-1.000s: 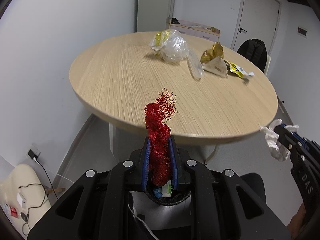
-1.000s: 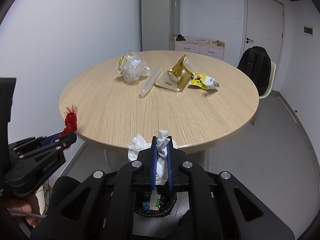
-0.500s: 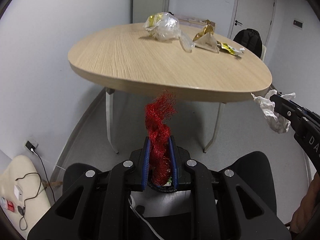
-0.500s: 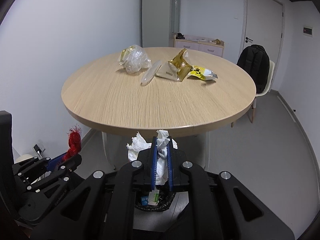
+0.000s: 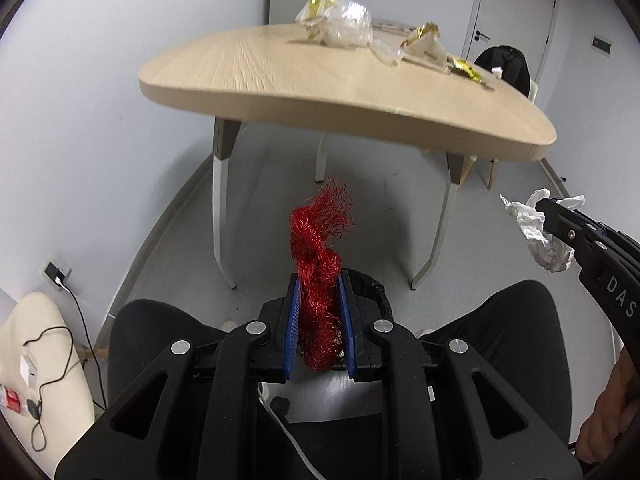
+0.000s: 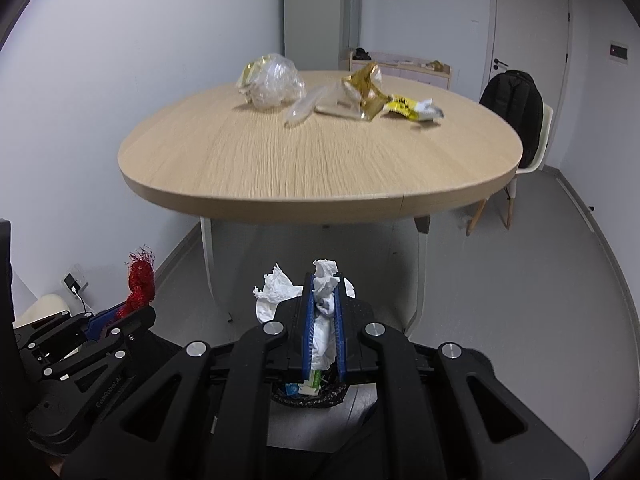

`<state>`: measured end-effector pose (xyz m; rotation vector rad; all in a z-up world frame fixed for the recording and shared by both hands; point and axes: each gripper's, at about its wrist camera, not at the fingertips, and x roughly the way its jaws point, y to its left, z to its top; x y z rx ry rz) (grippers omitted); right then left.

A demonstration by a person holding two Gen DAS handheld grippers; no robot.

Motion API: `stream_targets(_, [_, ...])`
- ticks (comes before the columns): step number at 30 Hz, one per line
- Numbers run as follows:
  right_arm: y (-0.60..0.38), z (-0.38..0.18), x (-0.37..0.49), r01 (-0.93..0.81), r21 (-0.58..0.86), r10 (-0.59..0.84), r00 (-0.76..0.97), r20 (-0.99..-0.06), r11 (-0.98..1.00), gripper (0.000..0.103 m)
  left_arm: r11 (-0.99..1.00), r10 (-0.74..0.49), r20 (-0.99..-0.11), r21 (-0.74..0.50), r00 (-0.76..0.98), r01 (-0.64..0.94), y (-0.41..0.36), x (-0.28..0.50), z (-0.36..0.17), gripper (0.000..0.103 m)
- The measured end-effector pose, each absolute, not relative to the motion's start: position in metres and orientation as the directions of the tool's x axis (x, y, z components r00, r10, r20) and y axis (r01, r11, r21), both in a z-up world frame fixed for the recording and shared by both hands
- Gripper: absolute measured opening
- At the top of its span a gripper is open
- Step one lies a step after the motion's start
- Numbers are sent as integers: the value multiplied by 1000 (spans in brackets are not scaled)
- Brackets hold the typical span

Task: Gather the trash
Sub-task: 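Lift both held items and carry them down over the trash bin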

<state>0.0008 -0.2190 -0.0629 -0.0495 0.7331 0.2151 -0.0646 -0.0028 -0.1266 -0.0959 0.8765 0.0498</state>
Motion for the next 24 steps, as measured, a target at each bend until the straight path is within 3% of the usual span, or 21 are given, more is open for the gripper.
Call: stream_targets(24, [-203, -183, 83, -193, 43, 148, 572, -807, 980, 8, 991, -20, -864, -84, 504, -104, 10, 22, -232, 18])
